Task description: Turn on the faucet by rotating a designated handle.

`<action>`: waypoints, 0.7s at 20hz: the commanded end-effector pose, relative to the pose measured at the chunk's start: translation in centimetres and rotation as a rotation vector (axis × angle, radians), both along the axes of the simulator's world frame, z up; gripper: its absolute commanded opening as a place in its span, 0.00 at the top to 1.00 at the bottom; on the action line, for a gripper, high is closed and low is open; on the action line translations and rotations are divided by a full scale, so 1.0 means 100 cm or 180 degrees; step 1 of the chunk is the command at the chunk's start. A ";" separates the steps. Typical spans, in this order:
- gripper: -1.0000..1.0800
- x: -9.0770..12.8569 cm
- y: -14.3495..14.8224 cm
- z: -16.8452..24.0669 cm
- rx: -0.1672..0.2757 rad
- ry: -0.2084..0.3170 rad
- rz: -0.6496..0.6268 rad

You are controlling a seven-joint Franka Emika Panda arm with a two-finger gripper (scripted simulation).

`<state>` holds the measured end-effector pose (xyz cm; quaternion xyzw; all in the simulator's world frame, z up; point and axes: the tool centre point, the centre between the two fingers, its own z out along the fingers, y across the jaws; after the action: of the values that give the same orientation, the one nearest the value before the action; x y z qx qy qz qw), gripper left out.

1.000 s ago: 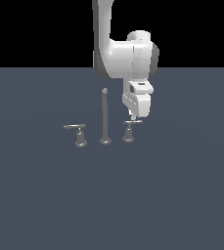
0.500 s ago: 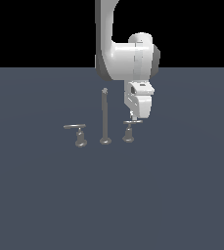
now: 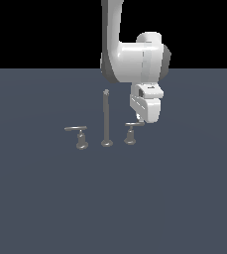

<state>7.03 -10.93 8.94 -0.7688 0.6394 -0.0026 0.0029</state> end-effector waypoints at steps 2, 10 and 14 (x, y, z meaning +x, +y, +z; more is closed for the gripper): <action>1.00 -0.006 -0.001 0.000 0.0000 0.0005 -0.0003; 1.00 -0.032 -0.005 0.000 -0.0002 0.0015 -0.0013; 1.00 -0.045 -0.007 0.000 -0.0003 0.0022 -0.0019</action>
<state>3.65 -11.90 8.91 -0.7660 0.6428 -0.0073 0.0036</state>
